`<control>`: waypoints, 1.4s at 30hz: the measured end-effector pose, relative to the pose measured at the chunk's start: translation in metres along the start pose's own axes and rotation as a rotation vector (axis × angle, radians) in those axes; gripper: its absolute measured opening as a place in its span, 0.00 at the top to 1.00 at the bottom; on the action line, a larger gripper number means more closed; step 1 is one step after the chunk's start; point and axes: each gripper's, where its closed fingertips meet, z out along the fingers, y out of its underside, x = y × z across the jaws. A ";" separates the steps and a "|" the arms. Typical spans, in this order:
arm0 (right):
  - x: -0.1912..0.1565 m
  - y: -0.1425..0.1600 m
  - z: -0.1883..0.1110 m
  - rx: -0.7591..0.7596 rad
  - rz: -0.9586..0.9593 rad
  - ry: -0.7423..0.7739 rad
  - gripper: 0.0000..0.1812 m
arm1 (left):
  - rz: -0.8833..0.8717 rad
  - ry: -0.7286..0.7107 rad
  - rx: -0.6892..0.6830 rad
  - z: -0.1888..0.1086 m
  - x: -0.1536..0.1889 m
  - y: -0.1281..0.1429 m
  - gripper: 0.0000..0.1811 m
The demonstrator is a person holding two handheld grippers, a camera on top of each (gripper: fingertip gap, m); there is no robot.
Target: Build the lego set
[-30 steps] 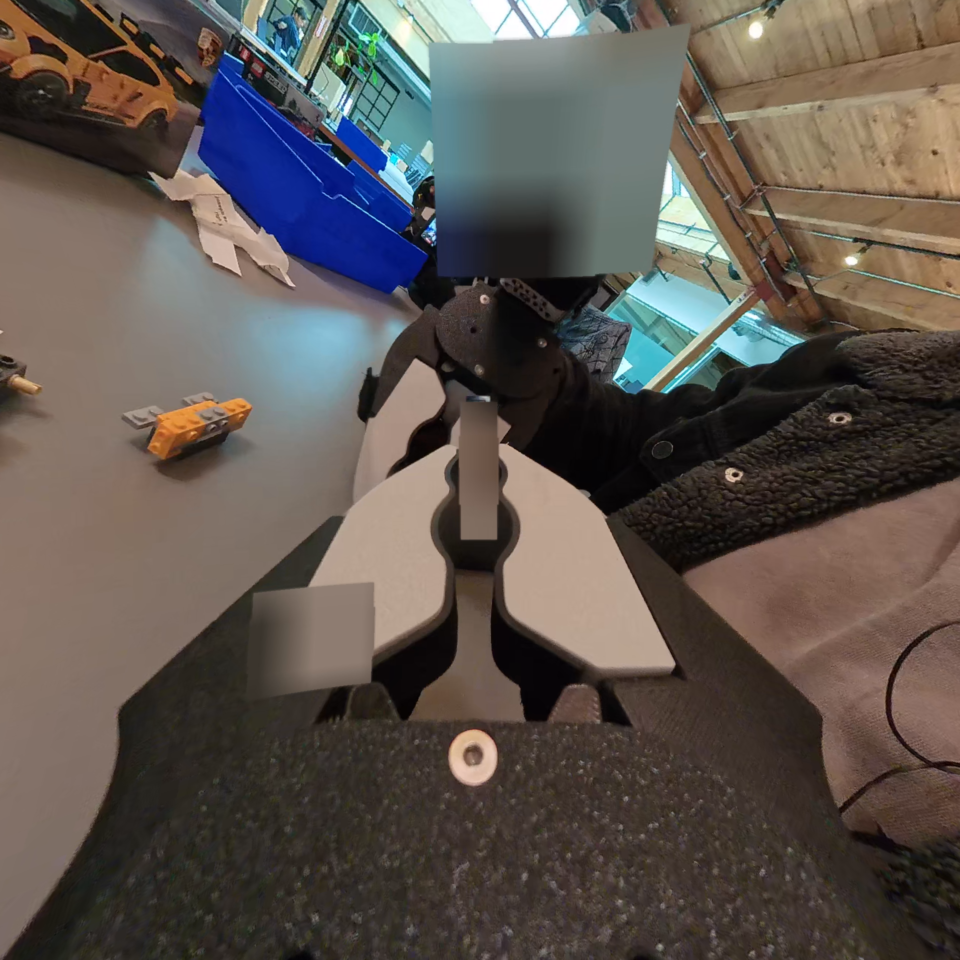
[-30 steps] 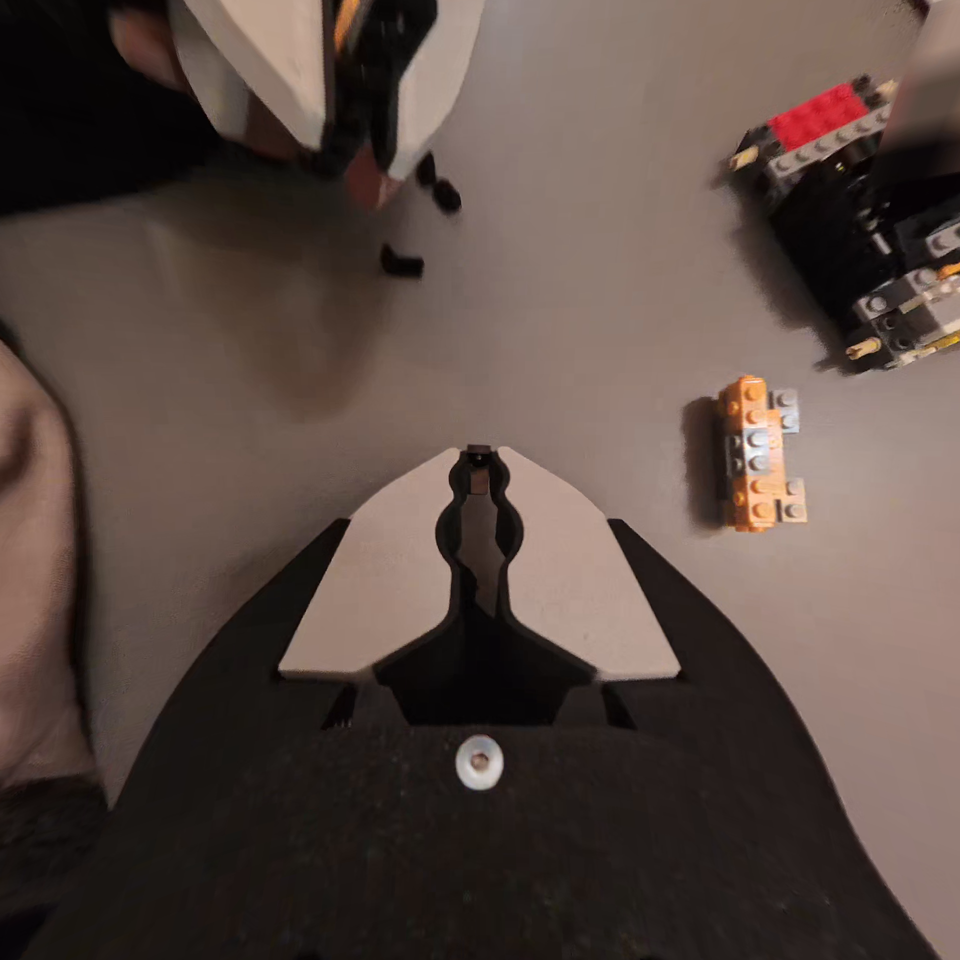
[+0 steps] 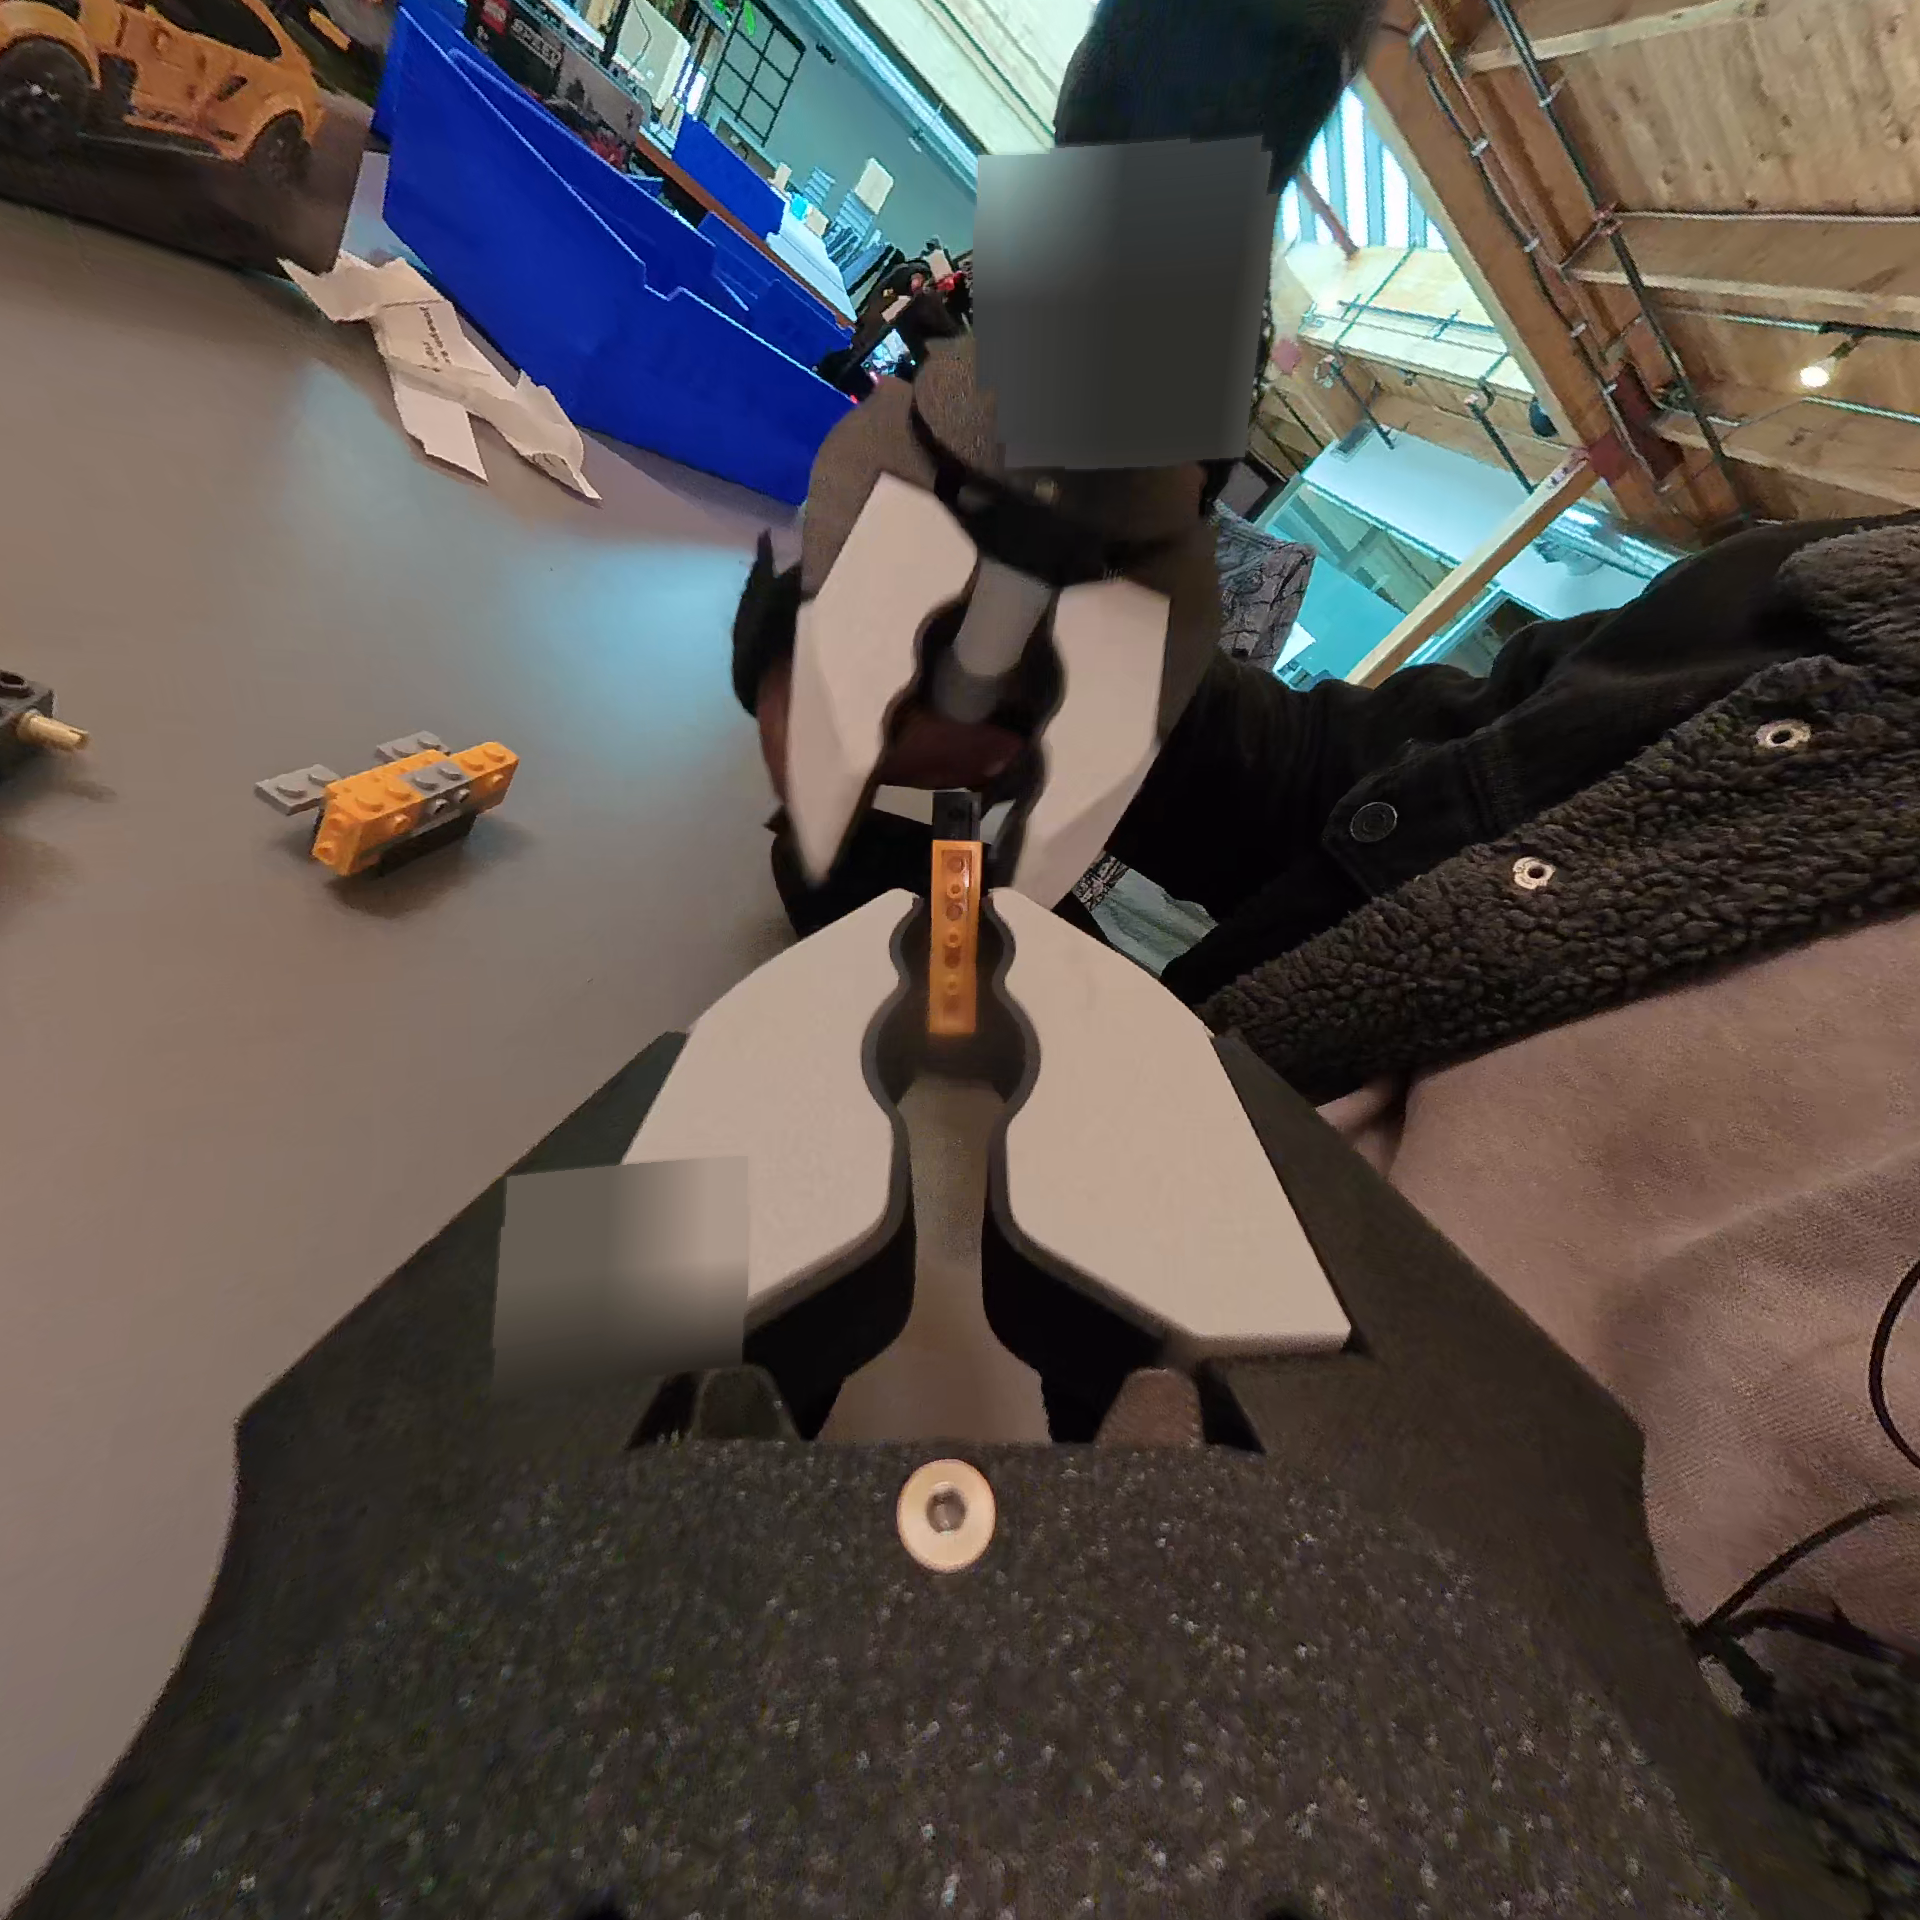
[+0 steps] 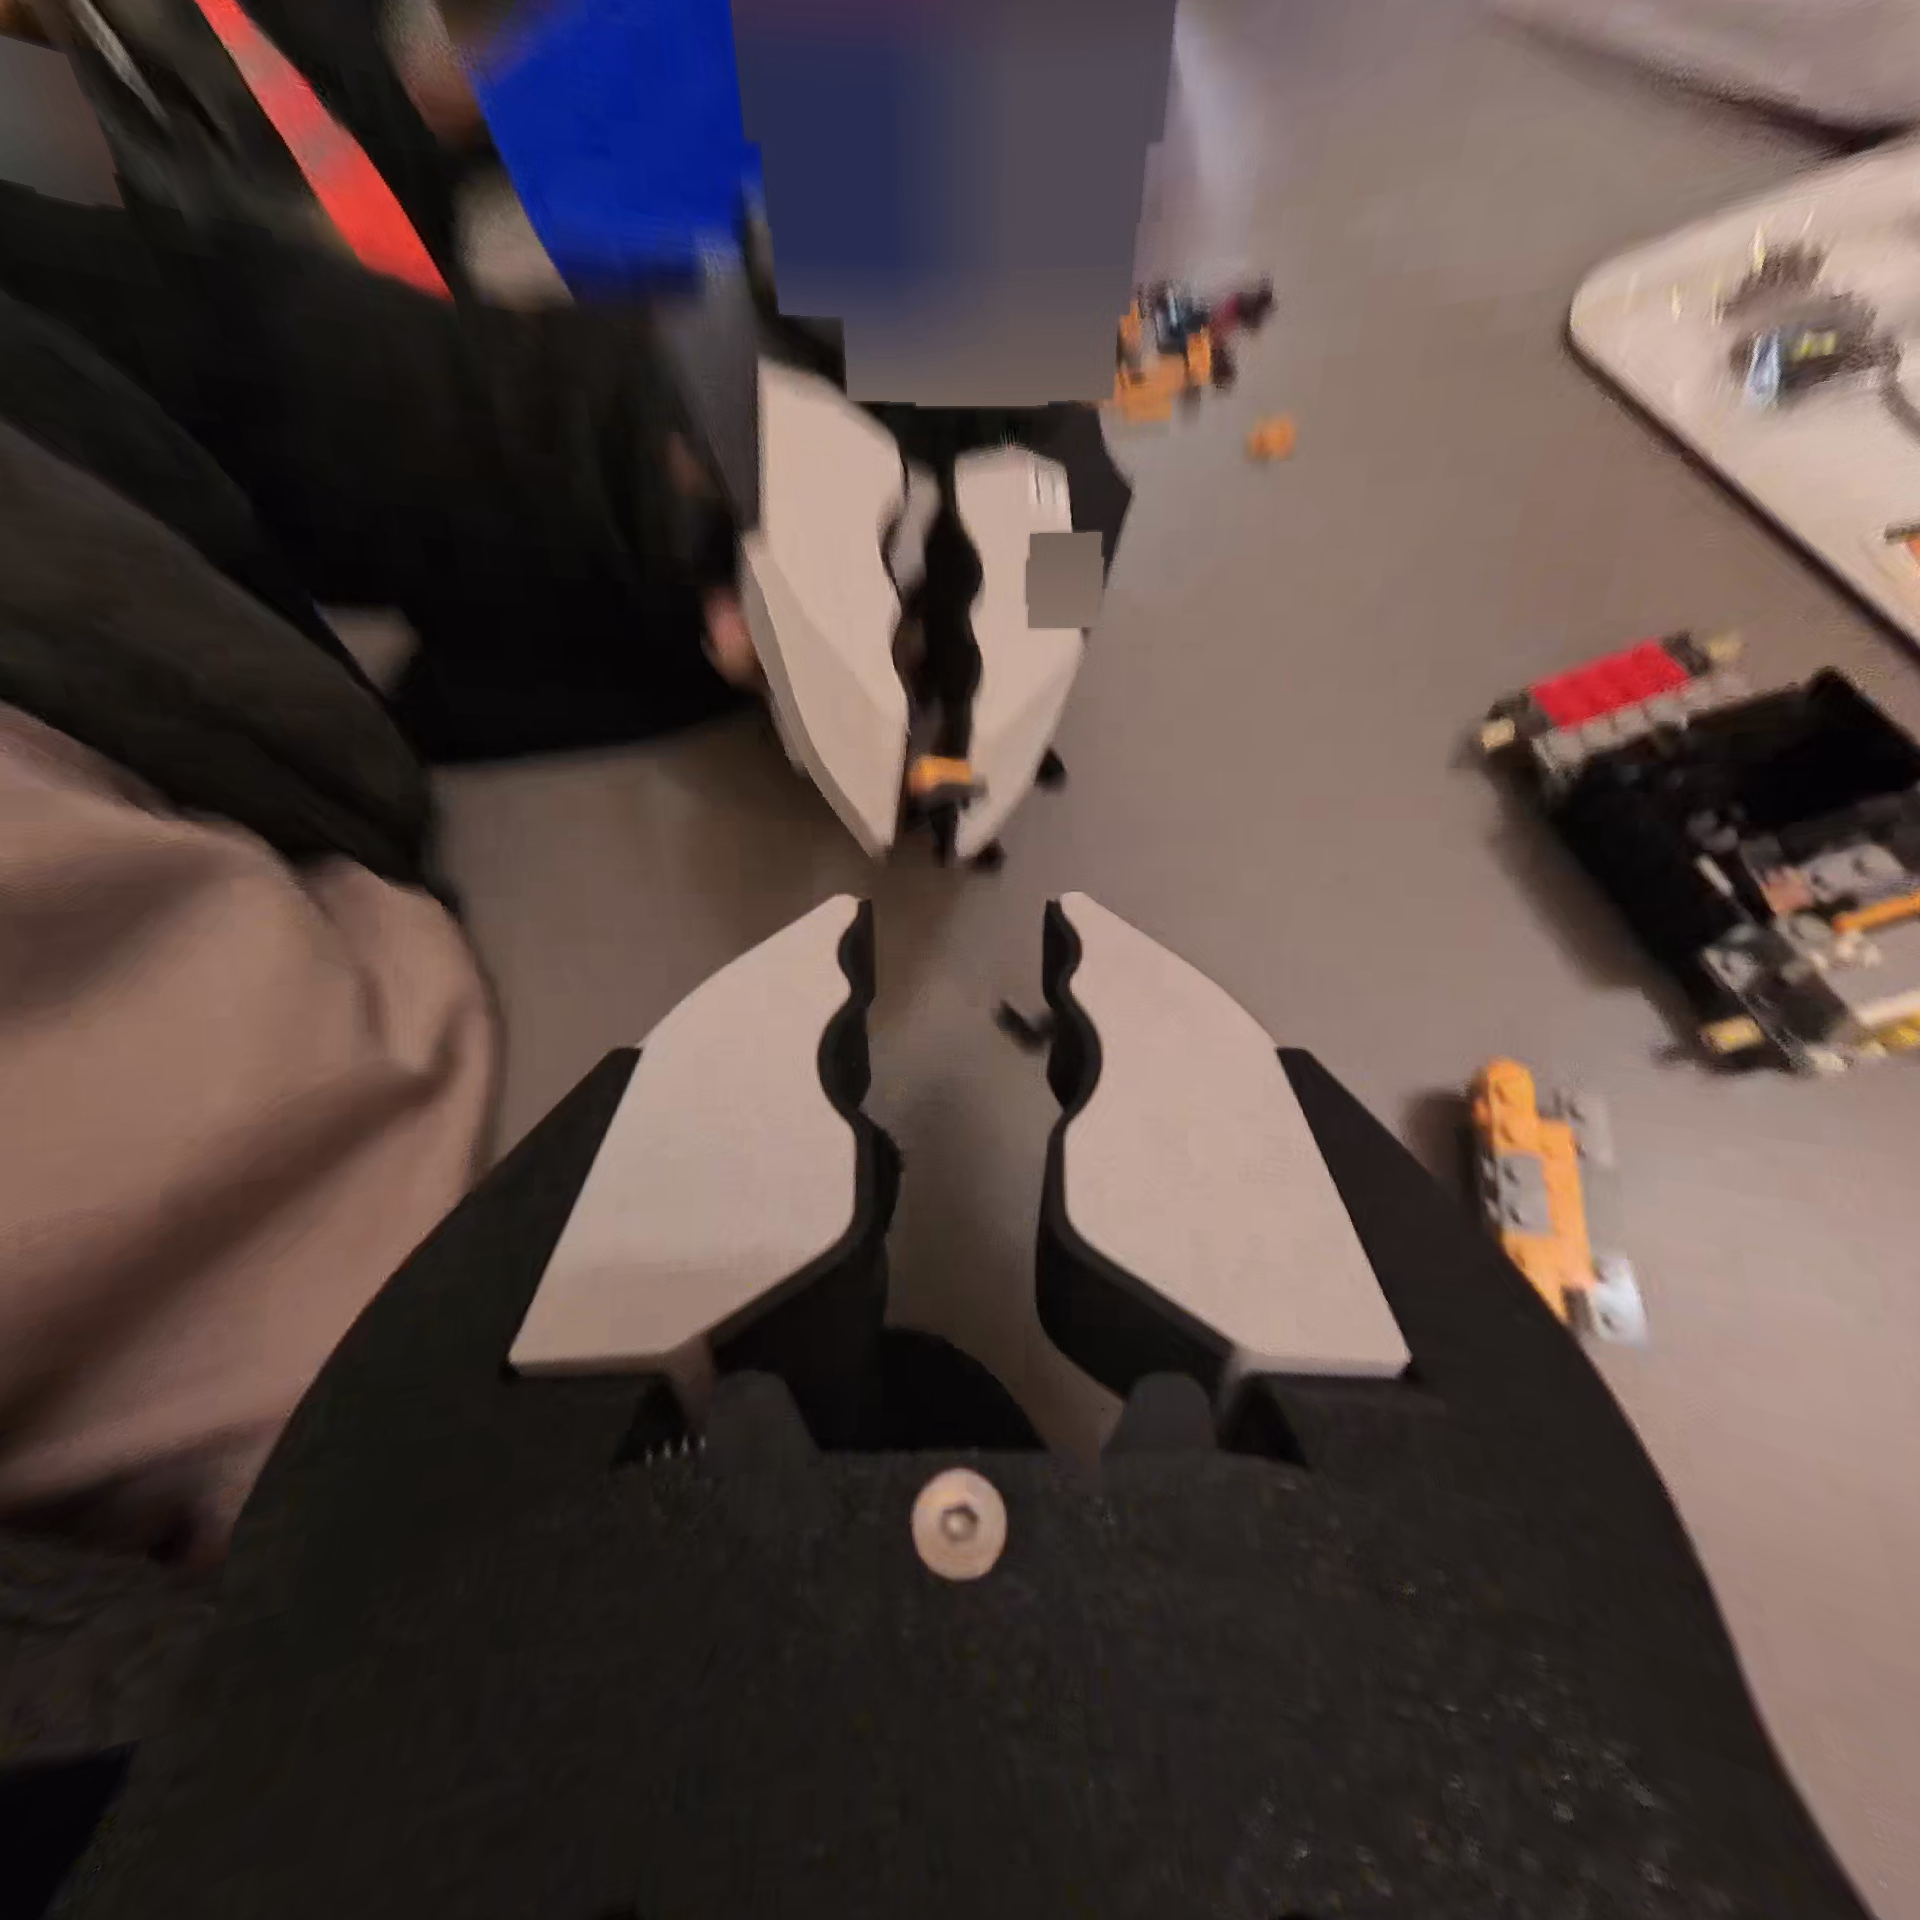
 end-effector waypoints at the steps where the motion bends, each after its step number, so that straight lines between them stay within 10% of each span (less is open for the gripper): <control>1: -0.004 -0.013 -0.005 0.075 0.044 -0.042 0.84 | 0.010 0.002 -0.002 0.000 0.001 0.000 0.96; 12: -0.010 -0.025 -0.001 0.116 0.143 -0.119 0.96 | 0.058 0.014 0.000 0.000 0.006 -0.001 0.96; 42: -0.011 -0.015 -0.004 -0.375 0.142 -0.213 0.96 | 0.083 0.010 -0.140 0.005 0.004 0.020 0.96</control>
